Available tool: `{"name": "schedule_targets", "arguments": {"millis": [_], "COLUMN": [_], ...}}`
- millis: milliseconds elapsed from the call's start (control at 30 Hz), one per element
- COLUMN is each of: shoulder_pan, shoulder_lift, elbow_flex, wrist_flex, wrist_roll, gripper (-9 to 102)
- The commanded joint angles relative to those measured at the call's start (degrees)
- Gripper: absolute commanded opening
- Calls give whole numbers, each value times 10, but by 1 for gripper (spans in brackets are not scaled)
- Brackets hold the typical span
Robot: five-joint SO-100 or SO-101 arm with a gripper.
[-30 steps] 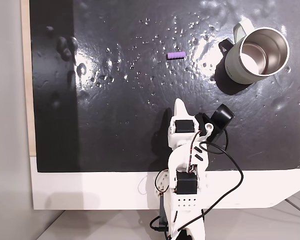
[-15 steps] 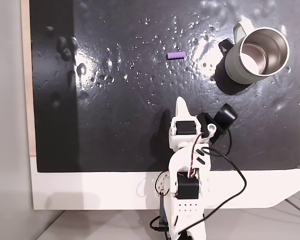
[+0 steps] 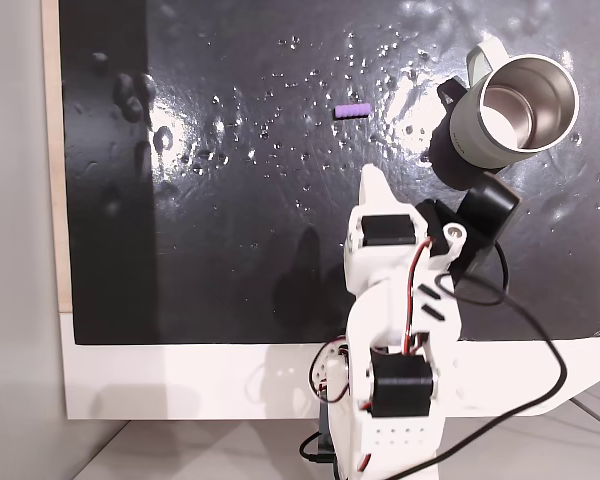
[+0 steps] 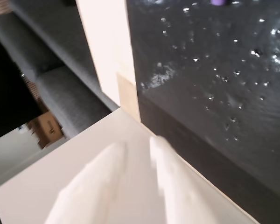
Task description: Grasp a pengrip and put it in the cup.
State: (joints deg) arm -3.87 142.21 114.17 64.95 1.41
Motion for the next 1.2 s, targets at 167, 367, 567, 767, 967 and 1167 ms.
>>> {"name": "schedule_targets", "arguments": {"millis": [167, 367, 567, 767, 967, 1167], "shoulder_pan": [-9, -14, -10, -9, -1, 3], "shoulder_lift": [-270, -442, -598, -680, -733, -774], "elbow_flex": [-286, -447, -531, -521, -519, -519], "wrist_flex": [133, 215, 260, 229, 198, 156], "wrist_roll": [16, 22, 19, 15, 11, -6], "gripper": [19, 23, 24, 24, 24, 24]}}
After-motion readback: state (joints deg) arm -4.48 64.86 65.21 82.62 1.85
